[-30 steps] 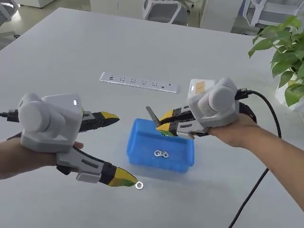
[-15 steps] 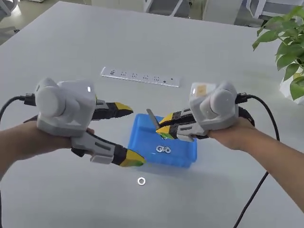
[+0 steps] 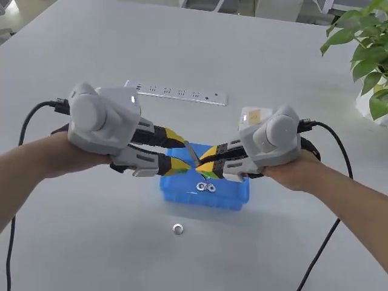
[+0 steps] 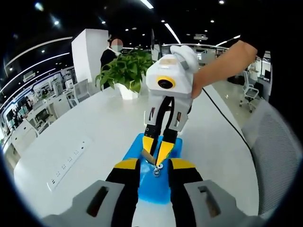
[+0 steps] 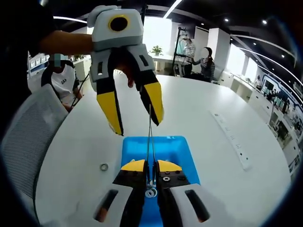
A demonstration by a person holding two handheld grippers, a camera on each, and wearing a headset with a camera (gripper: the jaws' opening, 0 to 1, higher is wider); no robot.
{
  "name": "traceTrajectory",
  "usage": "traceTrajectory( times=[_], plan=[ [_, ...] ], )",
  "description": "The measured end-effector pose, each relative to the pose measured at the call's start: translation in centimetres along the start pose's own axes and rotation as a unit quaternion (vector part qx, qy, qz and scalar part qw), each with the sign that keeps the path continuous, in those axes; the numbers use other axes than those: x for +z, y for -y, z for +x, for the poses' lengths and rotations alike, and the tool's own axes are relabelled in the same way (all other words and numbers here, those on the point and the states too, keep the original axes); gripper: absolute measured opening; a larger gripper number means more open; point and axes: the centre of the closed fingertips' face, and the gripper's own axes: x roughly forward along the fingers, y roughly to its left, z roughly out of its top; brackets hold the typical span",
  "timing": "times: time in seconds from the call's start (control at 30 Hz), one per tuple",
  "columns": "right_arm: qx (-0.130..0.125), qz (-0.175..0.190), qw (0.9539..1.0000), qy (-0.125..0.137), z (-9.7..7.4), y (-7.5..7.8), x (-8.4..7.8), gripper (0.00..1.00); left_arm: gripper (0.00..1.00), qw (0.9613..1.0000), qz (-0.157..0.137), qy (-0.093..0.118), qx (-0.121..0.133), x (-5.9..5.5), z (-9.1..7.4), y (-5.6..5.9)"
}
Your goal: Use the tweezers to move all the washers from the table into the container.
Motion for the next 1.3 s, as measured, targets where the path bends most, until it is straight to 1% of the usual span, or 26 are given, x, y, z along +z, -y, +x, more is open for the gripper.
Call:
traceTrajectory(
  times=[0.03,0.1,0.27,0.33,0.5,0.6,0.77,0.9,0.97,1.07,1.3],
  plan=[
    [0.001,0.001,1.0,0.001,0.1,0.0,0.0,0.08,0.23,1.0,0.003,-0.001,-0.003,-0.1,0.1,0.0],
    [0.004,0.001,1.0,0.001,0.2,0.0,-0.2,0.08,0.21,0.9999,0.008,-0.004,-0.006,-0.2,0.2,0.0],
    [0.015,-0.003,0.9999,0.0,0.5,-0.3,-0.6,0.08,0.16,0.9999,0.012,0.001,-0.009,-0.2,0.5,-0.3],
    [0.017,-0.002,0.9998,-0.001,0.6,-0.3,-0.8,0.08,0.14,0.9998,0.014,0.003,-0.015,-0.1,0.6,-0.2],
    [0.026,-0.002,0.9997,-0.002,0.7,-0.5,-1.3,0.08,0.08,0.9996,0.018,0.002,-0.022,-0.2,0.9,-0.3],
    [0.031,-0.001,0.9995,-0.002,0.8,-0.5,-1.6,0.08,0.08,0.9993,0.019,0.003,-0.031,-0.1,1.0,-0.1],
    [0.037,-0.001,0.9993,-0.008,1.0,-0.6,-2.0,0.08,0.07,0.9985,0.029,-0.005,-0.046,-0.5,1.6,0.2],
    [0.04,-0.001,0.9991,-0.013,1.0,-0.7,-2.3,0.09,0.06,0.9981,0.03,-0.01,-0.052,-0.6,1.9,0.4],
    [0.04,-0.003,0.999,-0.017,1.1,-0.7,-2.6,0.09,0.06,0.9979,0.033,-0.012,-0.054,-0.7,2.1,0.6],
    [0.04,0.001,0.9991,-0.016,1.0,-0.6,-2.7,0.09,0.06,0.9979,0.033,-0.012,-0.055,-0.6,2.1,0.5],
    [0.037,-0.002,0.9991,-0.018,0.8,-0.6,-2.7,0.09,0.05,0.9975,0.039,-0.016,-0.057,-0.3,2.3,0.7]
  ],
)
